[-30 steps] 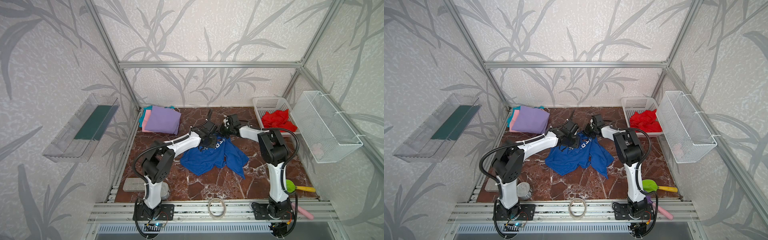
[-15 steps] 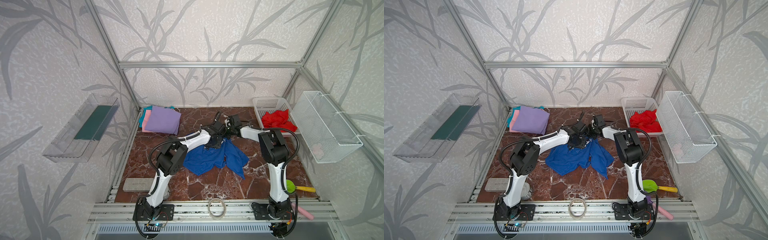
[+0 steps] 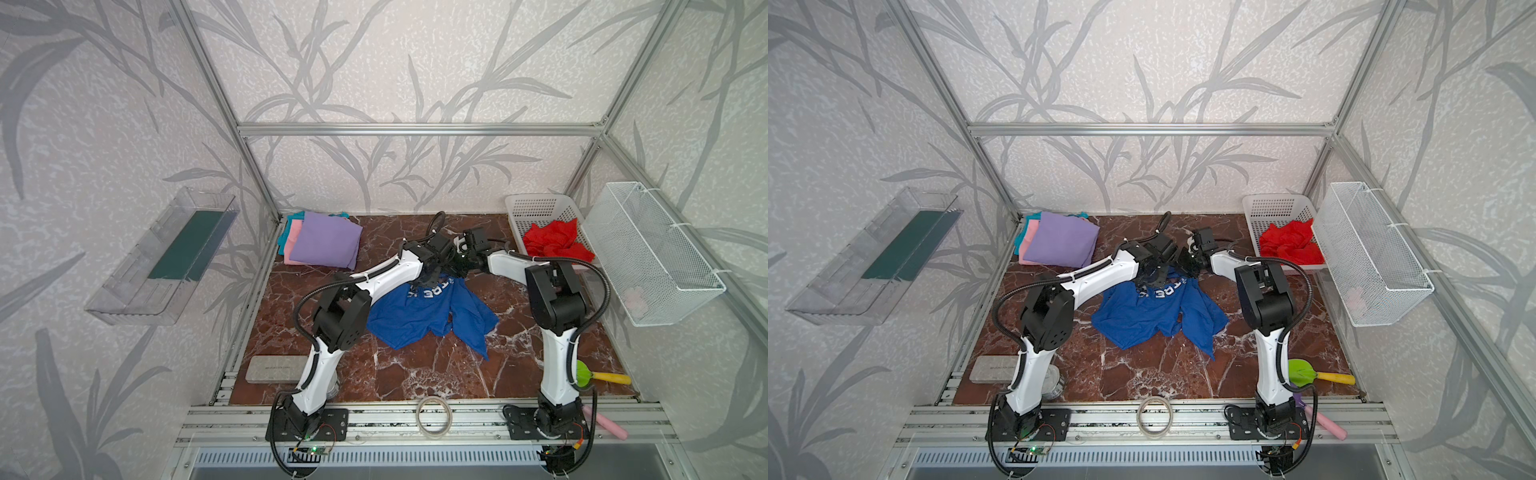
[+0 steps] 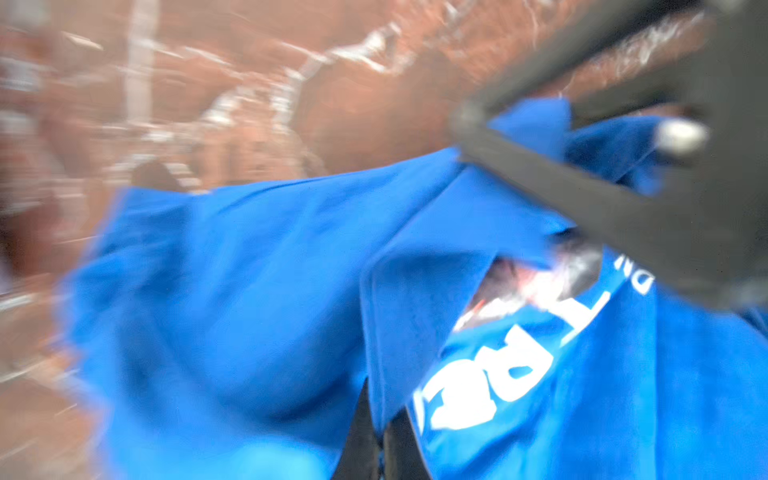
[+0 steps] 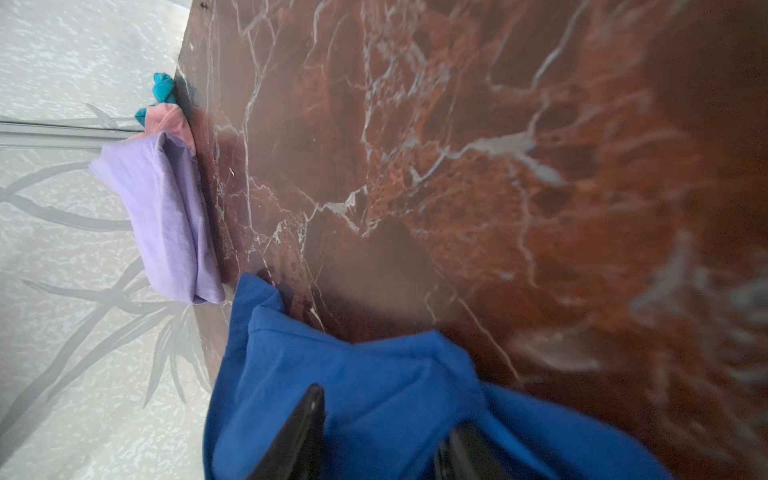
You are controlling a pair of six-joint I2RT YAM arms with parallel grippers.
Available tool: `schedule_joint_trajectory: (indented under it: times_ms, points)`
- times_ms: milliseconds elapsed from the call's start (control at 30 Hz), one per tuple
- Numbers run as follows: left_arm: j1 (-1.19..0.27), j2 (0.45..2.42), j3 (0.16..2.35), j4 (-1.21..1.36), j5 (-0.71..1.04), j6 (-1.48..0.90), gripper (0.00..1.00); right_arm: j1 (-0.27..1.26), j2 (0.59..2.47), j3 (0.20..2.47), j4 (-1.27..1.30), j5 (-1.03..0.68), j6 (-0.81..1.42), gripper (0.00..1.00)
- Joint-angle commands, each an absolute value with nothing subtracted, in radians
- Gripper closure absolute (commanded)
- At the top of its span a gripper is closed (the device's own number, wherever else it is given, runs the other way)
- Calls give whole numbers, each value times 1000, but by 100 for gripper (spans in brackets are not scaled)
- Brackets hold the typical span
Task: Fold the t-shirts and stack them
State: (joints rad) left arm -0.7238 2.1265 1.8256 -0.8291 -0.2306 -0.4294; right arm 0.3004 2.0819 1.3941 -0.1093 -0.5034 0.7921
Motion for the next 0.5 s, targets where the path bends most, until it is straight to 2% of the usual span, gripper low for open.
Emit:
schedule_joint_trajectory:
  times_ms: [0,100,267,467]
  points:
    - [-709,1969,1849,-913,-346,-396,100,287,1884,1356,-289,-421,588,55]
    - [-690,1900,1849,-909,-347,-391,100,291,1720,1261,-365,-332,485,54]
    - [-657,1803,1846,-887,-370,-360,100,370,1462,1124,-471,-83,267,52]
    - [-616,1736,1885,-920,-388,-328,100,582,1421,1051,-521,248,45,40]
